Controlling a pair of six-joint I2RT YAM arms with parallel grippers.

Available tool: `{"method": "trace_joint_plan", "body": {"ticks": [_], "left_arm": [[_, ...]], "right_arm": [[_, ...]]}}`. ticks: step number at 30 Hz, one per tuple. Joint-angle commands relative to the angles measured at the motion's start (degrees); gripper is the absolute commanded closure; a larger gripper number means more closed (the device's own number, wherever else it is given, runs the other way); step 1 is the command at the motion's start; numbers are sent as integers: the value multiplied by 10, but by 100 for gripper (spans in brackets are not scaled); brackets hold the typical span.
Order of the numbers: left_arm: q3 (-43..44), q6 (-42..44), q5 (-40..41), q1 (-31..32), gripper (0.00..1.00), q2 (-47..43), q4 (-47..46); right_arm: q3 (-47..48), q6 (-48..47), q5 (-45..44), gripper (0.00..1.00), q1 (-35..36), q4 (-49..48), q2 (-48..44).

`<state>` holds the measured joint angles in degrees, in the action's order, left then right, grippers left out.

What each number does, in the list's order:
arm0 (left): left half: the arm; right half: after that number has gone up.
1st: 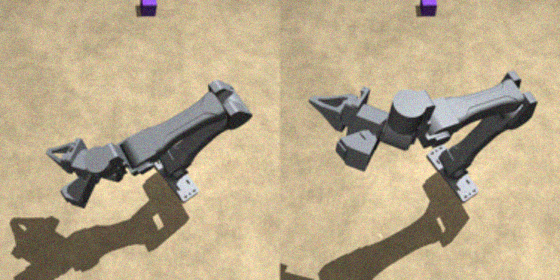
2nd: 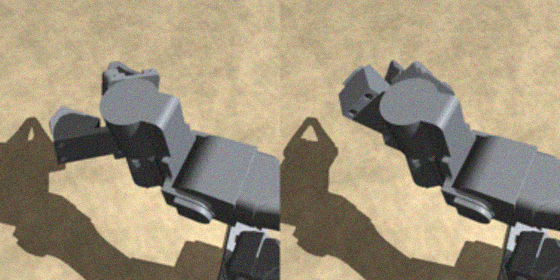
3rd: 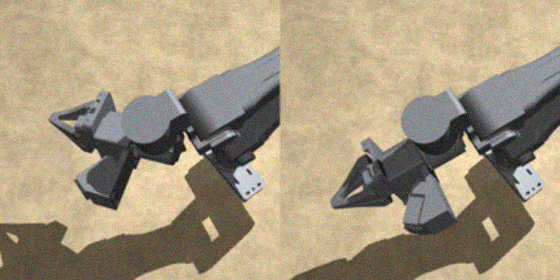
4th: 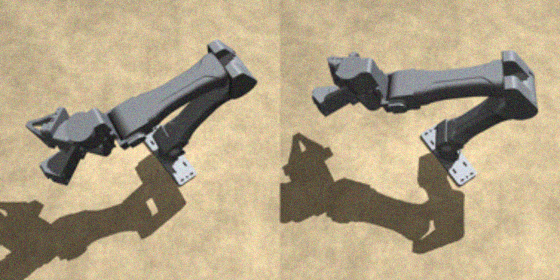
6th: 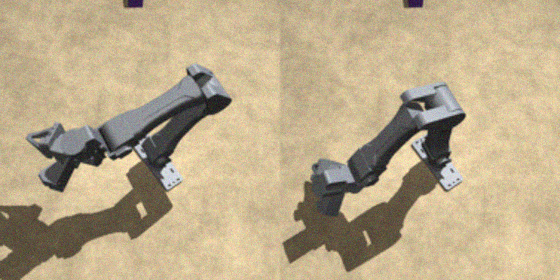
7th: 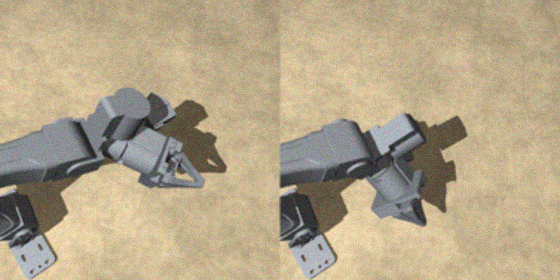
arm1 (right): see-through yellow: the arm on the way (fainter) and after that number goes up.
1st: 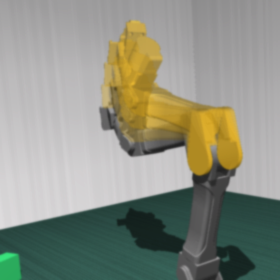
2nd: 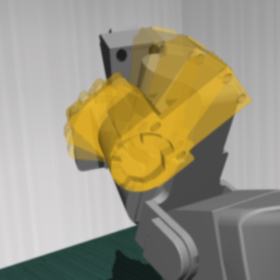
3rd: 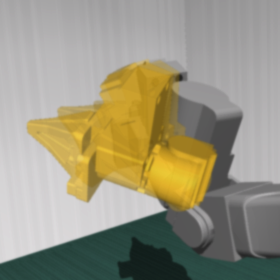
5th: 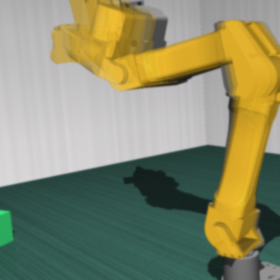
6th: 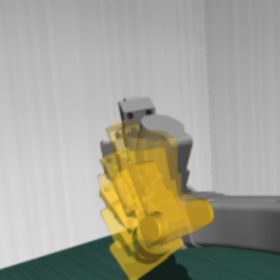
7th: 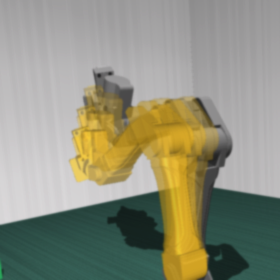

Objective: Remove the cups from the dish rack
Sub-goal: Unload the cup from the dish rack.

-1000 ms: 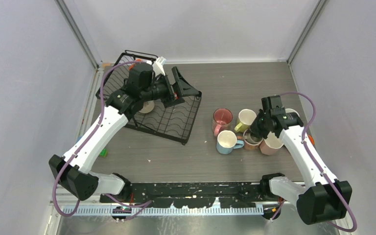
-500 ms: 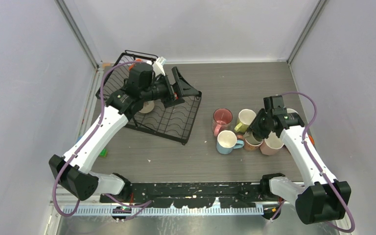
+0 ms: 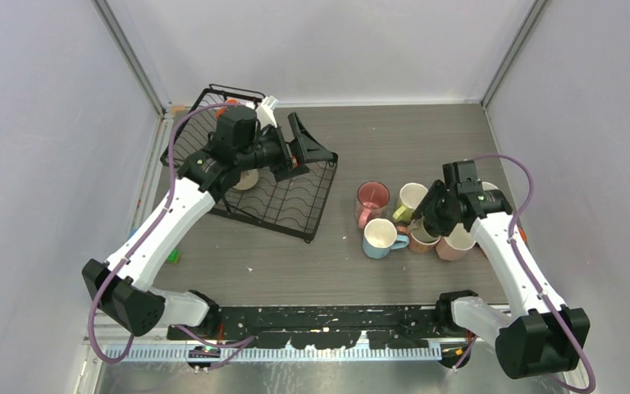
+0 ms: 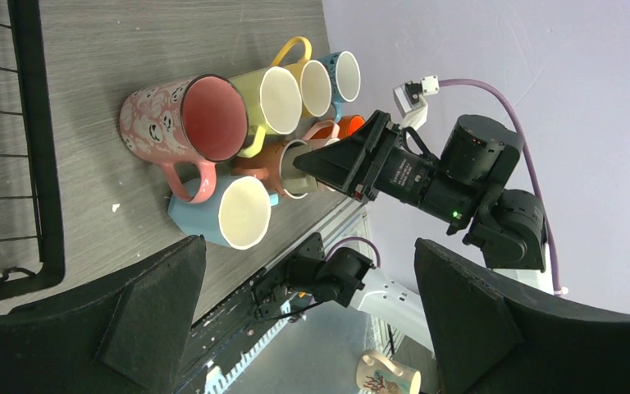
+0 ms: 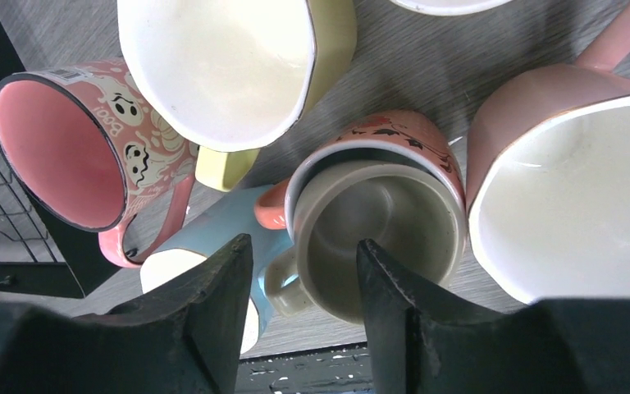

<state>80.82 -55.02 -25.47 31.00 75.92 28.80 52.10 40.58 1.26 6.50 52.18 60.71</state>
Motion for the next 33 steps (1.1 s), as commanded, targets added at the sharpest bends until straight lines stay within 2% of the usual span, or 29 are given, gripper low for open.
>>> {"method": "trace_joint_plan", "body": {"ticks": [1,7,11,18,21,26,33], "left_arm": [[3,11,0,3,0,-10,-9],[9,13,3,6,0,-9,-8],[18,19,11,9,0,-9,0],[79,74,62,9,0,4,60],[124,112,125,8,0,15,111],[221,177,272,-3,0,56,193],[284,234,384,-41,0,103,231]], "right_arm": [[38,-9,-32,40,-3,21,-32],[64,-12,-36,14,-3,43,-52],[84,-16,-44,2,-3,60,-66],[98,-21,-41,0,-3,66,-98],[98,-23,-34,0,-3,62,-103],[96,-25,-21,0,-3,52,-106],[104,-30,2,0,-3,47,-113]]}}
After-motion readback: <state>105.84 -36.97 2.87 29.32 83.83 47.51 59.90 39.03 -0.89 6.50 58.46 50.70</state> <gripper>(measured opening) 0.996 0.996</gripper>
